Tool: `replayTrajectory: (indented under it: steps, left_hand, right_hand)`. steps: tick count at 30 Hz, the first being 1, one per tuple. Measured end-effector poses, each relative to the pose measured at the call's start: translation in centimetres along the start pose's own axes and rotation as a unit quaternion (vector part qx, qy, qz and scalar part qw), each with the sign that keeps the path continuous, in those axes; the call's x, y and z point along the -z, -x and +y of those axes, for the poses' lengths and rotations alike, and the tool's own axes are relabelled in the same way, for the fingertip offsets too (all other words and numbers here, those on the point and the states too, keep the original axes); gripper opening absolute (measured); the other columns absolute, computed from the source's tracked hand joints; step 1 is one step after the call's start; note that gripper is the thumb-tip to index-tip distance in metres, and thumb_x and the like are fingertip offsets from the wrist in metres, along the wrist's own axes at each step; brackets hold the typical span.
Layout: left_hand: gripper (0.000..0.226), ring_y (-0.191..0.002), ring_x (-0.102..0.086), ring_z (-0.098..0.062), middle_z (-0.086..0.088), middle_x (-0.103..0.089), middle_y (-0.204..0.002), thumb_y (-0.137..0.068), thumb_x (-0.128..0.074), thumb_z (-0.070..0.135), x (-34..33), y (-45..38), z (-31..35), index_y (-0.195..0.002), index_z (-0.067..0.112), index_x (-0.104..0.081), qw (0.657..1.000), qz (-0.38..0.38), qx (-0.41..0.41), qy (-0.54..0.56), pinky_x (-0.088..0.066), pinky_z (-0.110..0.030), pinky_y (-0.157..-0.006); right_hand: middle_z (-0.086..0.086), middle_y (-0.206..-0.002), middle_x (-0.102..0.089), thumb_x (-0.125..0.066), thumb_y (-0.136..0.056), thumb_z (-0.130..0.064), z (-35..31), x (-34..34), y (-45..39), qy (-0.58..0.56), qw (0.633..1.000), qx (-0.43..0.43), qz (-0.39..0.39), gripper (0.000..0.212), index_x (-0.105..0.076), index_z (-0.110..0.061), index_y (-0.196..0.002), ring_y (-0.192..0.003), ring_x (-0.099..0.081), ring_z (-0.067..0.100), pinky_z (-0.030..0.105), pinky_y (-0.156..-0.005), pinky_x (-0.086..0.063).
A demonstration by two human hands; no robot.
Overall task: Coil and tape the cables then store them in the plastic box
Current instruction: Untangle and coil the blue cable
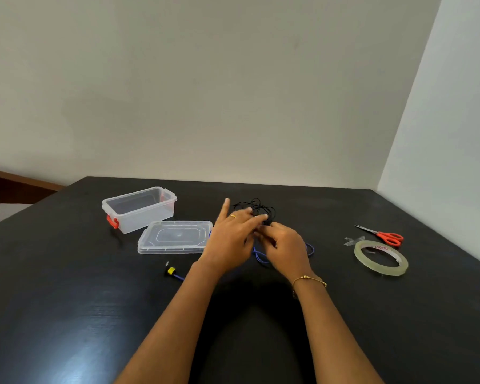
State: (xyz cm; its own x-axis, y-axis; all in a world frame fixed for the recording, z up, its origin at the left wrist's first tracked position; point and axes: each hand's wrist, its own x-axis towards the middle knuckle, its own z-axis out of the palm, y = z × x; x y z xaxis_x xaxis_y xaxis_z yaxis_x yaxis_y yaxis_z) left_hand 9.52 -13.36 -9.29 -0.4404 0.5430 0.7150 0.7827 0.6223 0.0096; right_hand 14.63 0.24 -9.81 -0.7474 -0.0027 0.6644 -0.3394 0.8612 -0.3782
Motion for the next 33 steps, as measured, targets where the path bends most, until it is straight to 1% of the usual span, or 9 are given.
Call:
replayTrajectory:
  steps: [2,5,8,12,16,20,23,27,33]
  left_hand:
    - [0.044,-0.098,-0.063,-0.028,-0.008,-0.068,-0.102,-0.078,-0.051,0.006,0.1,0.2,0.3,-0.120,0.013,-0.059,0.998,-0.052,0.005,0.021,-0.036,-0.042,-0.105]
    - [0.044,-0.106,-0.056,-0.026,-0.007,-0.056,-0.125,-0.093,-0.041,0.011,0.4,0.7,0.9,-0.137,0.016,-0.038,0.978,-0.146,0.099,0.115,-0.046,-0.037,-0.093]
    - [0.052,-0.091,-0.061,-0.023,-0.006,-0.065,-0.102,-0.091,-0.043,0.017,0.8,0.7,0.8,-0.140,0.019,-0.026,0.956,-0.192,0.168,0.148,-0.049,-0.040,-0.084]
    - [0.033,-0.086,-0.058,-0.020,0.002,-0.060,-0.085,-0.086,-0.055,0.035,1.6,1.3,-0.4,-0.114,0.020,-0.053,0.945,-0.235,0.206,0.094,-0.045,-0.030,-0.074]
    - [0.042,-0.102,-0.055,-0.018,-0.002,-0.058,-0.109,-0.079,-0.065,0.043,1.0,2.4,-0.2,-0.112,0.019,-0.058,0.935,-0.288,0.193,0.074,-0.043,-0.028,-0.081]
    - [0.029,-0.099,-0.055,-0.020,-0.005,-0.057,-0.107,-0.085,-0.061,0.035,0.6,2.4,0.0,-0.104,0.014,-0.063,0.936,-0.281,0.203,0.058,-0.043,-0.029,-0.078]
    - [0.020,-0.099,-0.057,-0.027,-0.011,-0.060,-0.107,-0.092,-0.049,0.023,0.8,2.6,-0.1,-0.101,0.009,-0.061,0.941,-0.254,0.225,-0.010,-0.045,-0.035,-0.079]
    - [0.022,-0.103,-0.058,-0.030,-0.012,-0.060,-0.112,-0.094,-0.045,0.015,1.8,3.5,-1.8,-0.110,0.012,-0.060,0.934,-0.235,0.251,-0.101,-0.046,-0.037,-0.083]
    - [0.020,-0.096,-0.059,-0.030,-0.010,-0.059,-0.108,-0.091,-0.047,0.008,3.7,6.5,-4.5,-0.104,0.011,-0.062,0.928,-0.228,0.255,-0.145,-0.047,-0.035,-0.076]
  right_hand:
    - [0.008,-0.085,-0.067,-0.056,-0.090,-0.019,0.0,-0.3,0.0,-0.008,0.999,-0.004,-0.031,0.018,-0.069,-0.012,-0.100,-0.077,-0.059,0.020,0.026,-0.061,-0.043]
    - [0.008,-0.091,-0.067,-0.052,-0.092,-0.021,0.0,-0.7,0.0,-0.010,0.997,-0.021,-0.075,0.021,-0.067,-0.012,-0.104,-0.084,-0.060,0.023,0.030,-0.066,-0.045]
    - [0.007,-0.098,-0.066,-0.050,-0.091,-0.021,0.2,-1.0,0.2,0.009,0.989,-0.054,-0.137,0.022,-0.065,-0.014,-0.106,-0.089,-0.060,0.023,0.028,-0.068,-0.041]
    - [0.004,-0.104,-0.062,-0.051,-0.091,-0.025,0.7,-1.5,0.4,0.028,0.979,-0.070,-0.190,0.022,-0.065,-0.015,-0.106,-0.097,-0.056,0.020,0.031,-0.077,-0.044]
    - [0.013,-0.099,-0.064,-0.046,-0.093,-0.015,0.8,-1.4,0.2,-0.126,0.969,-0.133,-0.165,0.019,-0.058,-0.001,-0.086,-0.092,-0.058,0.022,0.038,-0.085,-0.046]
    - [0.004,-0.085,-0.065,-0.038,-0.093,-0.001,-0.5,-0.5,0.0,-0.324,0.923,-0.185,-0.097,0.033,-0.051,-0.012,-0.064,-0.089,-0.060,0.013,0.017,-0.083,-0.045]
    - [0.007,-0.075,-0.062,-0.035,-0.094,0.001,-0.8,-0.3,-0.1,-0.365,0.909,-0.191,-0.065,0.033,-0.052,-0.006,-0.066,-0.081,-0.063,0.016,0.017,-0.076,-0.049]
    - [0.008,-0.080,-0.064,-0.037,-0.096,-0.010,-0.1,-0.9,0.4,-0.221,0.948,-0.177,-0.145,0.028,-0.050,-0.009,-0.071,-0.080,-0.060,0.019,0.033,-0.080,-0.048]
    - [0.009,-0.091,-0.052,-0.036,-0.097,-0.016,1.0,-1.5,0.9,0.047,0.977,-0.119,-0.172,0.020,-0.049,-0.008,-0.084,-0.085,-0.053,0.028,0.036,-0.071,-0.037]
